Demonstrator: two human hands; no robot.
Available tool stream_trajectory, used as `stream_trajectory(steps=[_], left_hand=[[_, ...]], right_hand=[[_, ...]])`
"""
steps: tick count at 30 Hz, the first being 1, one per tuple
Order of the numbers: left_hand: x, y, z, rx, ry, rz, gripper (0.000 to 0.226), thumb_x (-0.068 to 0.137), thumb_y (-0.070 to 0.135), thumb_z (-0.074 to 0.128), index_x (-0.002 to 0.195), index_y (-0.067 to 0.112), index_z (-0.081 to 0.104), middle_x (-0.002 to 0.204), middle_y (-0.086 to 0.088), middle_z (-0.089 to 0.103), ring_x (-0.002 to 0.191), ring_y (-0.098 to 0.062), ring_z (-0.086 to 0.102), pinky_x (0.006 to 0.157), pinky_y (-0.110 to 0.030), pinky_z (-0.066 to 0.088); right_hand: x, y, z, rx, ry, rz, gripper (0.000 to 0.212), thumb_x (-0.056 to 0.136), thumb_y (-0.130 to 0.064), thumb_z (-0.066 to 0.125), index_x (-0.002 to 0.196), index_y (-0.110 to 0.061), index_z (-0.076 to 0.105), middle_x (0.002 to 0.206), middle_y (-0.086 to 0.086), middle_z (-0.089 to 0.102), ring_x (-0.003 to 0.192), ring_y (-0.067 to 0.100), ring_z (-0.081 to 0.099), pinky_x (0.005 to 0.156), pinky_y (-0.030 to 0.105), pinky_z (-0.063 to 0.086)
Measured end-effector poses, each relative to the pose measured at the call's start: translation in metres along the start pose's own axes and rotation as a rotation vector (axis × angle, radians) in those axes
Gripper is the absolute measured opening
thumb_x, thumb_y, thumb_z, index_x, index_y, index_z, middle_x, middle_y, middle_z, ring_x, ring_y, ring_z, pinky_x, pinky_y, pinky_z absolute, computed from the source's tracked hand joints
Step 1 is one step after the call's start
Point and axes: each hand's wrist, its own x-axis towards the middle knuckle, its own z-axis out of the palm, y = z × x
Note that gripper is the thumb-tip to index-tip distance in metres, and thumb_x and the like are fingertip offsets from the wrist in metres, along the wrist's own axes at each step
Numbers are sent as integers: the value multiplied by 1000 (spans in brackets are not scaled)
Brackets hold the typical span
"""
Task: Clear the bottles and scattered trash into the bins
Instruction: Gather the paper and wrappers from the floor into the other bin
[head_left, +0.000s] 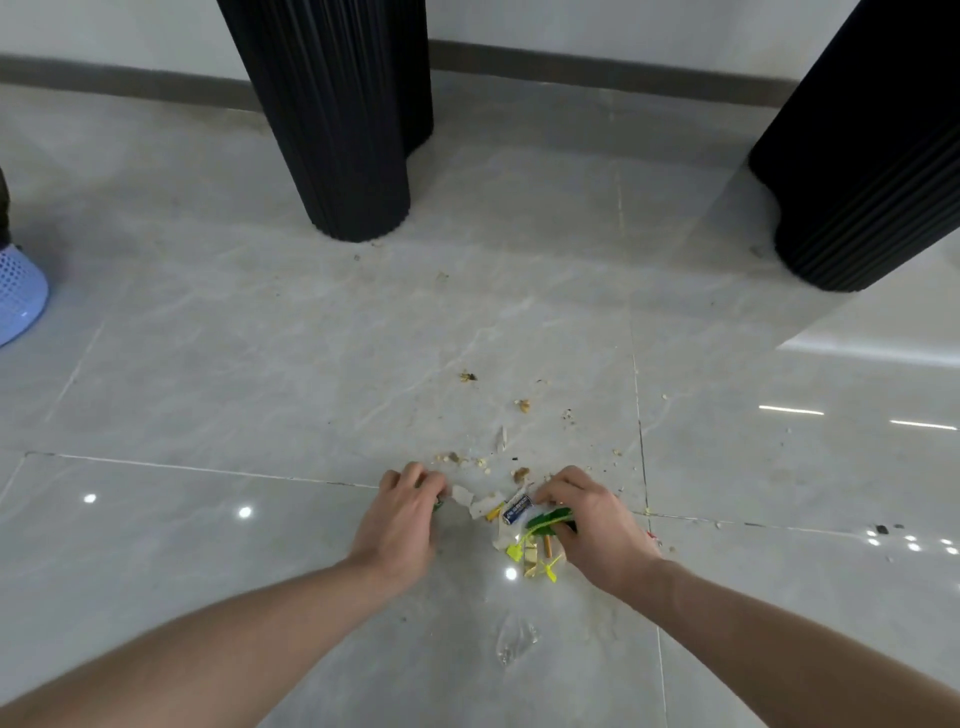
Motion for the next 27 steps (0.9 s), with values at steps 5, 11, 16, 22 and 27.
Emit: stream_trajectory(steps=[5,11,16,22,27], left_hand=[[1,26,8,-45,69,211,38,86,5,55,117,26,55,120,10,48,107,-19,46,82,-38,52],[2,59,22,47,25,306,47,88,14,56,133,29,50,133,8,41,118,-21,43,93,-37,46],[-3,74,37,205,-72,209,66,89,49,60,147,30,34,152,5,24,130,-26,35,99,-41,43],[-4,94,46,140,-36,187,46,97,24,57,140,28,44,140,8,39,123,-22,39,96,-34,42],[-4,93,42,49,-2,182,46,86,-9,48,115,24,56,121,8,57,107,-19,46,74,-28,37]], right_hand=[[-30,13,-14,90,112,60,45,82,4,61,104,-35,66,110,-22,50,67,7,62,65,28,53],[-78,29,-18,131,149,139,48,78,8,63,99,-35,64,109,-21,51,65,7,64,63,17,50],[-103,51,-21,142,202,213,45,81,9,69,99,-32,64,114,-25,51,64,3,66,60,7,45],[-102,62,-26,100,198,230,46,82,6,67,112,-29,68,113,-27,48,78,2,62,66,7,45],[-99,68,-23,102,155,225,51,81,7,64,113,-33,64,116,-25,49,76,1,63,68,9,44]])
